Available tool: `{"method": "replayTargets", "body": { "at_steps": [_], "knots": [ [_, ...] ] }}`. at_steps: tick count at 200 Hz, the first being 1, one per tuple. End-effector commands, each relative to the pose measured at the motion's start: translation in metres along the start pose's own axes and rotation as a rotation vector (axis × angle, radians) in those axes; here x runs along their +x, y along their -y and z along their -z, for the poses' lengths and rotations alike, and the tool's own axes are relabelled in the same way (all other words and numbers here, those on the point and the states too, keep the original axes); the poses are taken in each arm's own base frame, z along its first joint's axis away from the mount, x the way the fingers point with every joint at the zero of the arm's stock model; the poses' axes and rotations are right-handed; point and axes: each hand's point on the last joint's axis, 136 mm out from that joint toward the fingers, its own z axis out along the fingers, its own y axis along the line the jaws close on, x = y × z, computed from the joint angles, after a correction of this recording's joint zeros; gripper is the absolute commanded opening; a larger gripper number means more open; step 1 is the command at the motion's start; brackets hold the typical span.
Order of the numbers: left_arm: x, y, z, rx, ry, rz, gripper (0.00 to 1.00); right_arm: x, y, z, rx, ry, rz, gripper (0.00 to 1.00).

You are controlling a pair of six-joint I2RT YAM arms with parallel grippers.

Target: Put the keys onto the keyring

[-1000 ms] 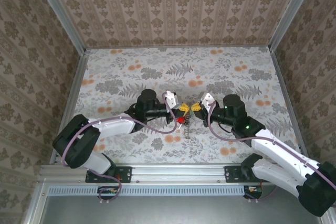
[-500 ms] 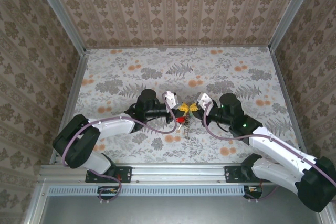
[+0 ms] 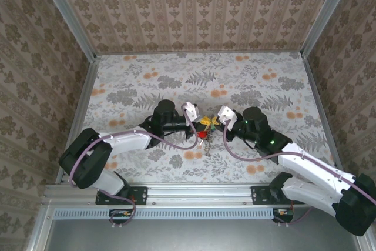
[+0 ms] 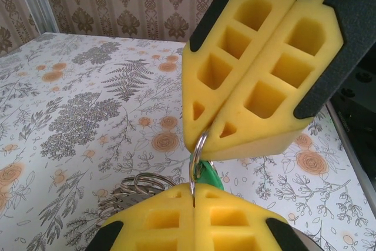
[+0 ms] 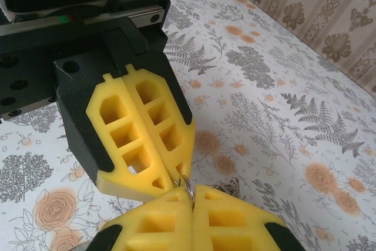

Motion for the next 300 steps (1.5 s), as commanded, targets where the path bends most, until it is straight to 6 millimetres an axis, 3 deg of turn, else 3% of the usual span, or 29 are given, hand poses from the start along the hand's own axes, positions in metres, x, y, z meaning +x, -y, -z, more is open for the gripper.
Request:
{"method": "replayTargets", "body": {
  "at_steps": [1, 87, 141, 236, 300],
  "knots": [
    [-0.031, 0.016, 0.0, 0.09, 0.099, -0.068, 0.0, 0.009, 0.018, 0.003, 0.111, -0.029, 0.029, 0.0],
    [-0.03, 0.015, 0.0, 0.084, 0.098, -0.064, 0.0, 0.015, 0.024, 0.006, 0.151, -0.039, -0.063, 0.0],
    [-0.027, 0.012, -0.001, 0.07, 0.093, -0.064, 0.0, 0.02, 0.02, 0.005, 0.132, -0.066, -0.132, 0.2],
    [-0.026, 0.011, -0.002, 0.064, 0.09, -0.068, 0.0, 0.026, 0.023, 0.019, 0.158, -0.11, -0.05, 0.28],
    [-0.027, 0.011, -0.002, 0.073, 0.079, -0.076, 0.0, -0.006, 0.006, 0.028, 0.042, -0.006, 0.113, 0.35]
  ]
}}
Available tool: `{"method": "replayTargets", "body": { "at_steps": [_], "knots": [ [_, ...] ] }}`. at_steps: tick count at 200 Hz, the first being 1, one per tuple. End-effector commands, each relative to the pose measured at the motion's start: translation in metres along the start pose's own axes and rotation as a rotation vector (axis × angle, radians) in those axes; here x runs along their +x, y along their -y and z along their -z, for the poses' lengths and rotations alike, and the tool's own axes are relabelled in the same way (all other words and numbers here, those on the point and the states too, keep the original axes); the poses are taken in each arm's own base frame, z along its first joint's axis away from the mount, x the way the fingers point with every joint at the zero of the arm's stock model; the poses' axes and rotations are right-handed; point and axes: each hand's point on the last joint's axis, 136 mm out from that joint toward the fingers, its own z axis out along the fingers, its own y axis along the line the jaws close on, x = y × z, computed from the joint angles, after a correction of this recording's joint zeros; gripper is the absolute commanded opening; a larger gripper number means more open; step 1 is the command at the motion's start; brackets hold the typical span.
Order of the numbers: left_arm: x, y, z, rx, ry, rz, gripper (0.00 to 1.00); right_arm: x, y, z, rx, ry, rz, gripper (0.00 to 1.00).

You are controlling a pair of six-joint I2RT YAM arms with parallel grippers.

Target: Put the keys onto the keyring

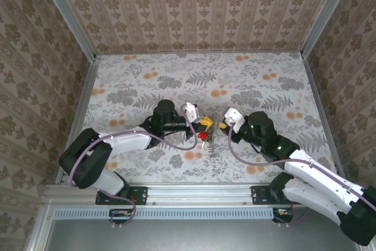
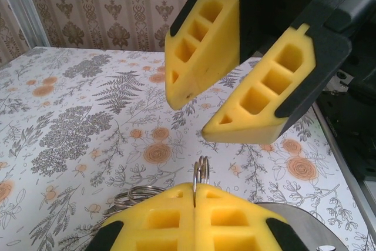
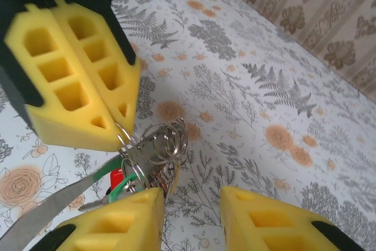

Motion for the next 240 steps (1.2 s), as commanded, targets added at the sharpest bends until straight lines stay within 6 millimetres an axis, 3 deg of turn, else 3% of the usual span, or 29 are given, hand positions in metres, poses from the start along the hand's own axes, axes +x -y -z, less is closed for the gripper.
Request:
{"method": "replayTargets", "body": {
  "at_steps": [1, 27, 87, 154, 240],
  "knots": [
    [-0.02, 0.004, -0.002, 0.037, 0.05, -0.056, 0.0, -0.023, -0.007, 0.007, -0.067, 0.06, 0.104, 0.35],
    [-0.02, 0.005, -0.002, 0.041, 0.049, -0.06, 0.0, -0.031, -0.013, 0.004, -0.131, 0.05, 0.129, 0.37],
    [-0.022, 0.006, -0.002, 0.043, 0.053, -0.062, 0.0, -0.022, -0.022, -0.013, -0.205, 0.01, 0.139, 0.32],
    [-0.022, 0.007, -0.001, 0.047, 0.053, -0.064, 0.0, -0.012, -0.018, -0.016, -0.203, -0.009, 0.142, 0.31],
    [-0.023, 0.009, 0.0, 0.052, 0.059, -0.068, 0.0, -0.004, -0.018, -0.022, -0.235, -0.03, 0.126, 0.22]
  ]
}}
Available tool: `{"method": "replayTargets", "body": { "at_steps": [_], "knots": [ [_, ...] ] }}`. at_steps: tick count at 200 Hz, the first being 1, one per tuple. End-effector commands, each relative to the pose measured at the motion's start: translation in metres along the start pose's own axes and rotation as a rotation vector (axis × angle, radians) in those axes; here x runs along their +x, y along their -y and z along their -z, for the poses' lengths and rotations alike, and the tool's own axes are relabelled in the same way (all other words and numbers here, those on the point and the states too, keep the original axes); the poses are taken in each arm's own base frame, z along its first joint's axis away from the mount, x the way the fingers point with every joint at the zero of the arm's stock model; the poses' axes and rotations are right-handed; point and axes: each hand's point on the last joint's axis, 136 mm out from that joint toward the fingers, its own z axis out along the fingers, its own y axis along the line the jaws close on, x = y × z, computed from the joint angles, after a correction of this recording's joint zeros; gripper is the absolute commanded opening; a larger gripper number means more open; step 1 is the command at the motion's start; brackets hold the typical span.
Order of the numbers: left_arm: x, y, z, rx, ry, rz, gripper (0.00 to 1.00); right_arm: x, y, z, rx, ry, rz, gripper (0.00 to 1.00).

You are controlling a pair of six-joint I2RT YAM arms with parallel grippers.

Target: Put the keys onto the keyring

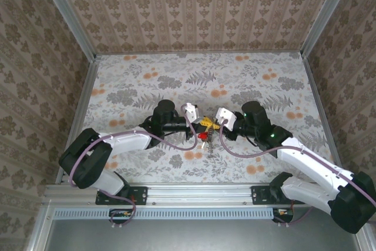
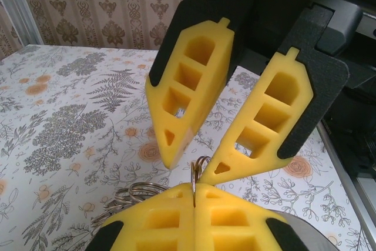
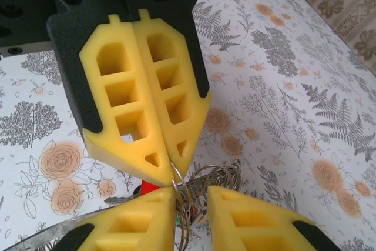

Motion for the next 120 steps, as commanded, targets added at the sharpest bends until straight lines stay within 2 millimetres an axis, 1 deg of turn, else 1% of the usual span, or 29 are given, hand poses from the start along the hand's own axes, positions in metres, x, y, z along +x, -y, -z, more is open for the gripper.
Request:
{"method": "replayTargets", "body": {
  "at_steps": [1, 23, 65, 88, 120],
  "knots": [
    [-0.0245, 0.006, 0.0, 0.035, 0.063, -0.074, 0.0, 0.0004, 0.0033, -0.0002, -0.003, -0.003, 0.001, 0.22],
    [-0.0246, 0.0066, 0.0005, 0.036, 0.063, -0.073, 0.0, 0.0044, 0.0033, -0.0003, -0.006, -0.013, 0.001, 0.2],
    [-0.025, 0.0067, 0.0007, 0.037, 0.066, -0.074, 0.0, 0.0058, 0.0024, -0.0013, -0.022, -0.018, 0.003, 0.16],
    [-0.0261, 0.0058, 0.0011, 0.03, 0.07, -0.075, 0.0, 0.0054, 0.0019, -0.0009, -0.031, -0.023, 0.007, 0.1],
    [-0.0205, 0.0028, 0.0017, 0.011, 0.046, -0.072, 0.0, 0.0011, 0.0029, 0.0023, -0.033, -0.02, 0.019, 0.02]
  ]
}}
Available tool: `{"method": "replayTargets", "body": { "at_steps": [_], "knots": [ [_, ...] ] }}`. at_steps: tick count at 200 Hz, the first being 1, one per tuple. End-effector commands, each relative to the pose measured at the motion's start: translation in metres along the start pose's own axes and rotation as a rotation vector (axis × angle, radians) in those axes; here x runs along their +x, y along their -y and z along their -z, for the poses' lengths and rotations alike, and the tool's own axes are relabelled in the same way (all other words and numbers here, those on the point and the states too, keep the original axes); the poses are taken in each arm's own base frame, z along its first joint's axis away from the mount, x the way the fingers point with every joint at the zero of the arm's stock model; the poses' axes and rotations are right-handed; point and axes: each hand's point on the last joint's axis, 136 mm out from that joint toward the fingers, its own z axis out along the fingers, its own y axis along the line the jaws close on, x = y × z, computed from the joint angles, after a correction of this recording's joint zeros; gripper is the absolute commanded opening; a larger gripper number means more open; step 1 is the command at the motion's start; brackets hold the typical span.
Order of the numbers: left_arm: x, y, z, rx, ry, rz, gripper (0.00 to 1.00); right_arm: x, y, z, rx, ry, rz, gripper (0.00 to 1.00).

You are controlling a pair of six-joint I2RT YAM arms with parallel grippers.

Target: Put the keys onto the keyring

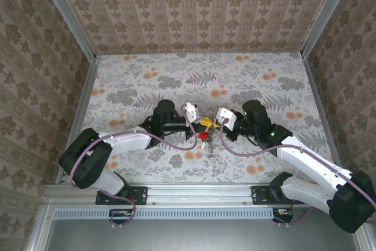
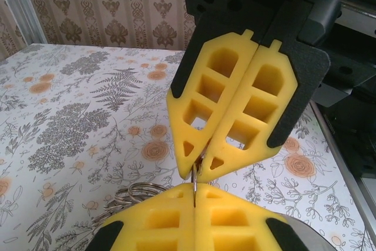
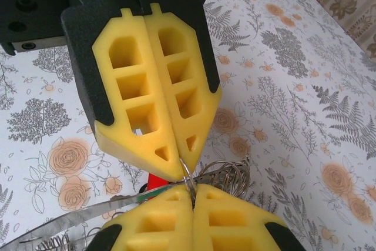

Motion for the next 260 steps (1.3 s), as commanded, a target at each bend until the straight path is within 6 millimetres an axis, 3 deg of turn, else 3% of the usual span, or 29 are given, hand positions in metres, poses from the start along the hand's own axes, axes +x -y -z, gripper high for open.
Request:
{"method": "replayTargets", "body": {
  "at_steps": [1, 41, 76, 260],
  "knots": [
    [-0.021, 0.005, 0.001, 0.022, 0.048, -0.073, 0.0, -0.001, 0.004, 0.003, -0.001, -0.023, 0.016, 0.02],
    [-0.008, 0.004, 0.001, 0.029, -0.044, -0.087, 0.17, -0.007, 0.002, 0.008, -0.029, -0.032, 0.039, 0.01],
    [-0.003, 0.003, 0.004, 0.033, -0.135, -0.142, 0.25, -0.005, 0.001, 0.01, -0.044, -0.074, 0.048, 0.01],
    [-0.006, 0.009, -0.011, 0.124, -0.172, -0.167, 0.29, -0.017, 0.003, 0.012, -0.041, -0.026, 0.054, 0.01]
  ]
}}
